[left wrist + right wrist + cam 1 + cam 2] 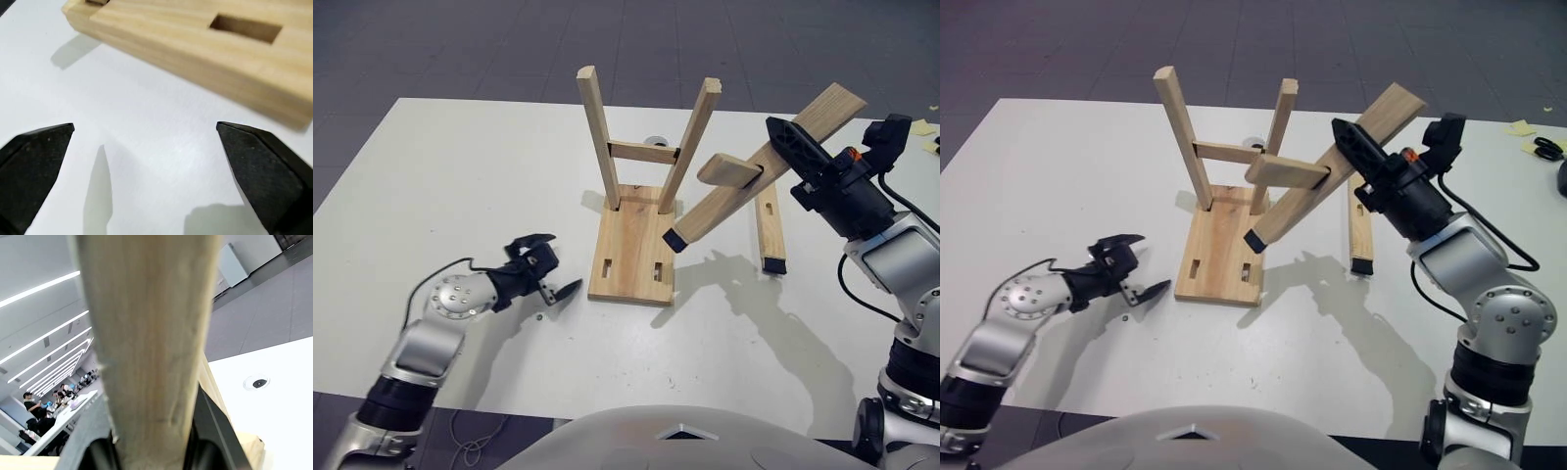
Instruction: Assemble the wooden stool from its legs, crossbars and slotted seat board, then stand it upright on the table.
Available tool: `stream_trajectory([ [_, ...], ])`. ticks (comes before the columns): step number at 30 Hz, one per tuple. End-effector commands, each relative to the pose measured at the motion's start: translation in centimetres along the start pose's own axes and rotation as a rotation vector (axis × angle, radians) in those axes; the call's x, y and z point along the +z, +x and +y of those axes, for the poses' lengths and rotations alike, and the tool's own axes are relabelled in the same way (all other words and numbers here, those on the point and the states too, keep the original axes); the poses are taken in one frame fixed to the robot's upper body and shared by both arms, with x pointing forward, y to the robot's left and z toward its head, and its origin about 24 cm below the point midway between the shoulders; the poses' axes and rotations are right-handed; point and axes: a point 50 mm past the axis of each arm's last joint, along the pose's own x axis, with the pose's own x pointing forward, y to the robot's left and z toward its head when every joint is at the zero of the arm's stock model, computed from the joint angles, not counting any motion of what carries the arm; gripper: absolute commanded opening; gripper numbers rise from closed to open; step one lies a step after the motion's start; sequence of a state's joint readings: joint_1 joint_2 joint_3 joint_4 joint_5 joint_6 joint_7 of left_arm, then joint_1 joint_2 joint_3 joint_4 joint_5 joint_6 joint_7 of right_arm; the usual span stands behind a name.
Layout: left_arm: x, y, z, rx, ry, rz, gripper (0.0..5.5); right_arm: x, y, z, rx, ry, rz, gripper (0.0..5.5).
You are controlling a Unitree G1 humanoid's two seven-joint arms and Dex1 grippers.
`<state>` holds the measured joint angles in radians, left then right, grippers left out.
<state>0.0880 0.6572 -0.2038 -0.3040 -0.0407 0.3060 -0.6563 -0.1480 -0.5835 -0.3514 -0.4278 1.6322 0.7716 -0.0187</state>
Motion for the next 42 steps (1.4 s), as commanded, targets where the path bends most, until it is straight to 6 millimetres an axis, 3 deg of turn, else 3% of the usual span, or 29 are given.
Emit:
stream_trajectory([
  [1,2.4,1.9,-3.5,-0.087,-0.026,-0.067,5.40,0.6,0.0,-1.5,-0.101,-0.068,0.025,1.02],
  [6,4.5,3.4,-5.4,-0.147,-0.008,-0.118,5.40,1.1,1.2,-1.8,-0.095,-0.191,0.048,1.02],
  [13,5.2,4.4,-3.3,-0.021,0.012,-0.142,5.40,0.6,1.5,-2.2,-0.049,-0.371,0.108,1.02],
  [23,5.1,3.6,-0.9,0.145,-0.039,-0.172,5.40,-0.1,-0.2,-3.0,-0.074,-0.349,0.071,1.02],
  [37,4.8,3.4,-0.4,0.131,-0.010,-0.154,5.40,-2.8,-1.0,-3.8,-0.164,-0.362,0.051,1.02],
  [42,4.9,3.8,-0.9,0.104,0.007,-0.152,5.40,-3.6,0.0,-3.4,-0.163,-0.355,0.016,1.02],
])
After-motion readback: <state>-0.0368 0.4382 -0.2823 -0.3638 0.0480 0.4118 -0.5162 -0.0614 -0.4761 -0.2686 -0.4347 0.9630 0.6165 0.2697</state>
